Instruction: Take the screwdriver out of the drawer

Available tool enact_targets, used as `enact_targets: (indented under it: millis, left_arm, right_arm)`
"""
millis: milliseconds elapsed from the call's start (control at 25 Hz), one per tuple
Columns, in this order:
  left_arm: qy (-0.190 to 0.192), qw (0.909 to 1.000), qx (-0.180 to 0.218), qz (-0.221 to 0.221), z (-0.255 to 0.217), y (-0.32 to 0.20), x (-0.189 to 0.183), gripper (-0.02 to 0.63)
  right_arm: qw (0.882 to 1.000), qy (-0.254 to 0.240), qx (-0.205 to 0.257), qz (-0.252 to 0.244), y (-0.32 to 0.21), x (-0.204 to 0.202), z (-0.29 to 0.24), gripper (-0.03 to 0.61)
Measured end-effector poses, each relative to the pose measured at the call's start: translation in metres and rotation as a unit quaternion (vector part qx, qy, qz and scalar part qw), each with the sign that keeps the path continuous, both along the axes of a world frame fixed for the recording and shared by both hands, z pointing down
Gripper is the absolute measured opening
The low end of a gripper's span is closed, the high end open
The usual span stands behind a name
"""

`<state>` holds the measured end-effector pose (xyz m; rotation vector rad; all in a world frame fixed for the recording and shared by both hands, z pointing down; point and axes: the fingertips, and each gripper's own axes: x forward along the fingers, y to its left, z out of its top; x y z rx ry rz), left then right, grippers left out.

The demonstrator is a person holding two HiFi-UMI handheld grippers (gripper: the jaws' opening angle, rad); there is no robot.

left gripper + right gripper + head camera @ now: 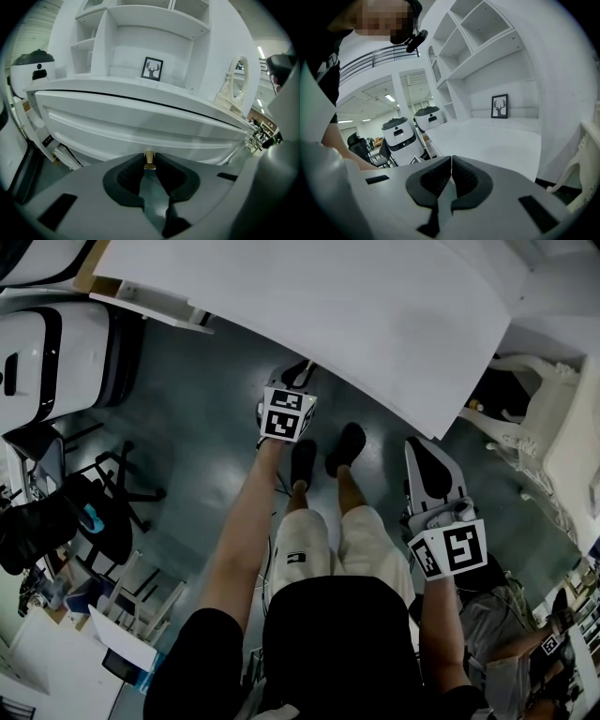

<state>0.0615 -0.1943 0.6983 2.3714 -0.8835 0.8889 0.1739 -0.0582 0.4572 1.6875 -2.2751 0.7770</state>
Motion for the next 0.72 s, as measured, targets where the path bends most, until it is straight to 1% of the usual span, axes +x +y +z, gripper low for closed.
enact_targets:
  millis: [720]
  left_arm:
    - [0.001,0.9998,-0.018,-0.004,-0.004,0.027,-0.032,0.086]
  right_arm:
    - [1.0,0.004,0.006,0.001,0.0,-0.028,-0.012,0.02]
